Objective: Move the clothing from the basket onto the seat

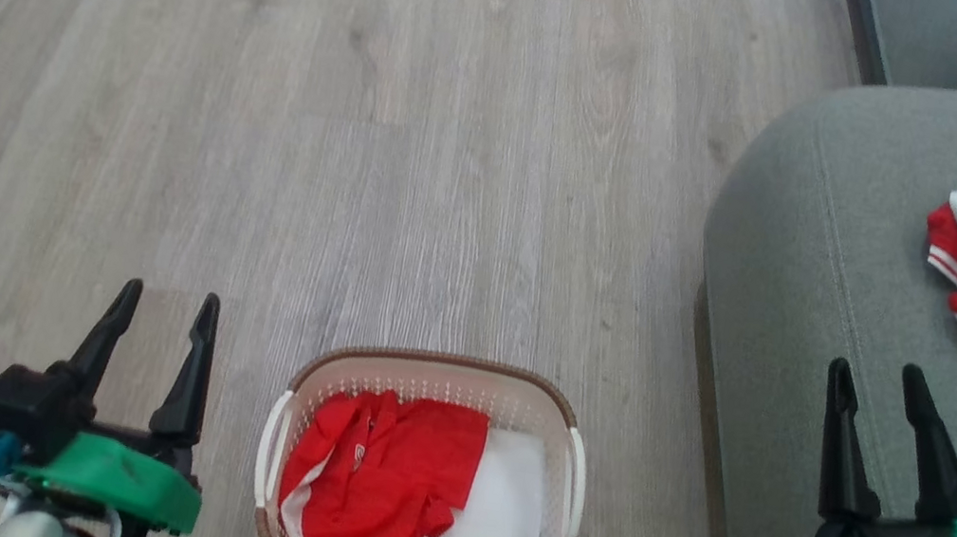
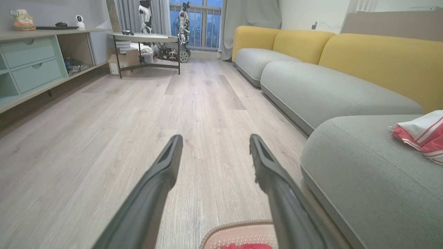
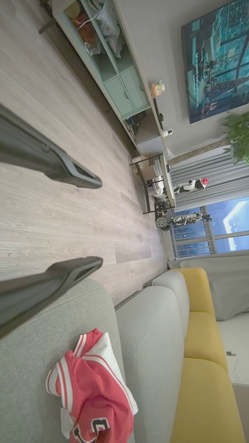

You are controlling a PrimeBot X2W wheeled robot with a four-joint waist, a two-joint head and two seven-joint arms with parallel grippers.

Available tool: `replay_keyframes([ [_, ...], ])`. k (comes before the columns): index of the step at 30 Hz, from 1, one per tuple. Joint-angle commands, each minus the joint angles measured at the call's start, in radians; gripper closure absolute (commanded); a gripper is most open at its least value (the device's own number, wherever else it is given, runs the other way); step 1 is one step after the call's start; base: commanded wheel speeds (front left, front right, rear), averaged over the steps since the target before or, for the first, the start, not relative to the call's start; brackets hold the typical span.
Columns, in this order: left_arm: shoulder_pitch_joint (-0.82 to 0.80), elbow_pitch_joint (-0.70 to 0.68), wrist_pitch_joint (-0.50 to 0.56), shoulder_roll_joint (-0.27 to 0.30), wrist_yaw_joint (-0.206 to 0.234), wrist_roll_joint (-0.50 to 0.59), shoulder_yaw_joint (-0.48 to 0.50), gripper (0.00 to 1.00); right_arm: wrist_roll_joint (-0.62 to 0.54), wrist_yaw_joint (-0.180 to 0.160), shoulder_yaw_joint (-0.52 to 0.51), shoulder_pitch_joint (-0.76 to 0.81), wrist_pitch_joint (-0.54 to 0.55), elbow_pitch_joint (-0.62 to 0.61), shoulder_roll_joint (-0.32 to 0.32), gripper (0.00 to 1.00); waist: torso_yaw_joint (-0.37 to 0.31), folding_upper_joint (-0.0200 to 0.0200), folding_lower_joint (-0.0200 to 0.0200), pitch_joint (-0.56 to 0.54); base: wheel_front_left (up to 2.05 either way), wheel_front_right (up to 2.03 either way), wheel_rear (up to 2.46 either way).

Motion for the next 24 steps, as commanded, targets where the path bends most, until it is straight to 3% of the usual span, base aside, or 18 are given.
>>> replay_keyframes([
  [1, -0.064, -0.027, -0.013, 0.005, -0.007, 0.011, 0.042, 0.00, 0.003, 0.000, 0.025, -0.063, -0.002, -0.039, -0.020, 0.00, -0.011, -0.0001, 0.0000, 0.025, 0.00, 0.00, 0.00],
  [24, -0.285, 0.050, -0.013, -0.030, -0.096, 0.038, 0.017, 0.00, -0.020, 0.000, 0.020, -0.243, -0.020, -0.062, -0.017, 0.00, -0.069, -0.0001, 0.0000, 0.333, 0.00, 0.00, 0.00],
])
